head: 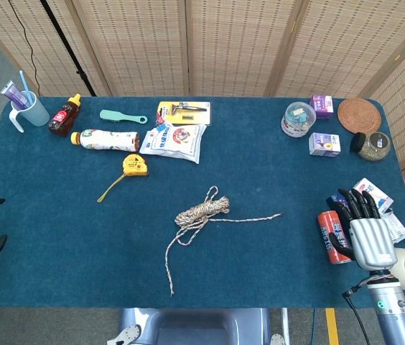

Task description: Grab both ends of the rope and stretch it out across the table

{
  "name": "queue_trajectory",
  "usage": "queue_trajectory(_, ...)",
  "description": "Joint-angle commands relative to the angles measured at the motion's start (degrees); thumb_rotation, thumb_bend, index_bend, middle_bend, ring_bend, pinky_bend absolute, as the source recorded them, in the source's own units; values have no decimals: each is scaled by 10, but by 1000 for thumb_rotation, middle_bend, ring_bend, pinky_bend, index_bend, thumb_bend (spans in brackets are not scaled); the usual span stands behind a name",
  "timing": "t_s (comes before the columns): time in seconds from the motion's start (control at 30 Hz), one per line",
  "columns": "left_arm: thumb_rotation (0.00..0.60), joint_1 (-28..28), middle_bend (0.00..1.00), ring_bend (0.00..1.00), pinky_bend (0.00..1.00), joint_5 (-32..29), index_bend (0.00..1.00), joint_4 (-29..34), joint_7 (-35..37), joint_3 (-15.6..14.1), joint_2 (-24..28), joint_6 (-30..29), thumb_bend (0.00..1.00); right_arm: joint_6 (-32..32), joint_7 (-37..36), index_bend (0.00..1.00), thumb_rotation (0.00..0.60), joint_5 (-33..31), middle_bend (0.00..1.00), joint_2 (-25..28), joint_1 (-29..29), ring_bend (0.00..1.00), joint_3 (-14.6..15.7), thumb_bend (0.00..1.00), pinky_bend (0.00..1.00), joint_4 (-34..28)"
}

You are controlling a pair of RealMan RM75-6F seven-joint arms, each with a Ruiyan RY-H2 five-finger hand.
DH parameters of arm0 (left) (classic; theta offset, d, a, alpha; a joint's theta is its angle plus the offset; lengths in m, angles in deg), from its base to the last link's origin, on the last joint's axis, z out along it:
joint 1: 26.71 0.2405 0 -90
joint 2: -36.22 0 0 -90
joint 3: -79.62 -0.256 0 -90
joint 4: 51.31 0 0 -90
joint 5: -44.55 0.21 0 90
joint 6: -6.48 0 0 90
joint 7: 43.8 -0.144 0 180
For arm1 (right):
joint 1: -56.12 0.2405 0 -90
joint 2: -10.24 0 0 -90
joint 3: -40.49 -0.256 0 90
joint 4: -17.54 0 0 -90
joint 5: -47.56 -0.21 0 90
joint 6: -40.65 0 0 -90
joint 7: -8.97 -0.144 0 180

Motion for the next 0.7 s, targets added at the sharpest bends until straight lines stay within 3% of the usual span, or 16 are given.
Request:
queue_trajectory(0.03, 600, -2, 114, 82, 0, 1, 200, 2, 1, 1, 3, 1, 314, -3, 1, 267, 600, 3, 122, 1, 3, 27, -1, 350, 0, -2)
queue_trajectory(0.4, 600, -8, 114, 81, 0, 2, 199, 15, 1, 4, 15, 7, 314, -42, -18, 306, 600, 10, 136, -9, 35, 36, -9, 350, 24, -6)
queue_trajectory(0.7, 600, -19, 114, 81, 0, -1, 196, 26, -1, 13, 32, 15, 315, -114, -27, 399, 600, 1, 170, -47, 105, 48, -40, 394, 15, 12)
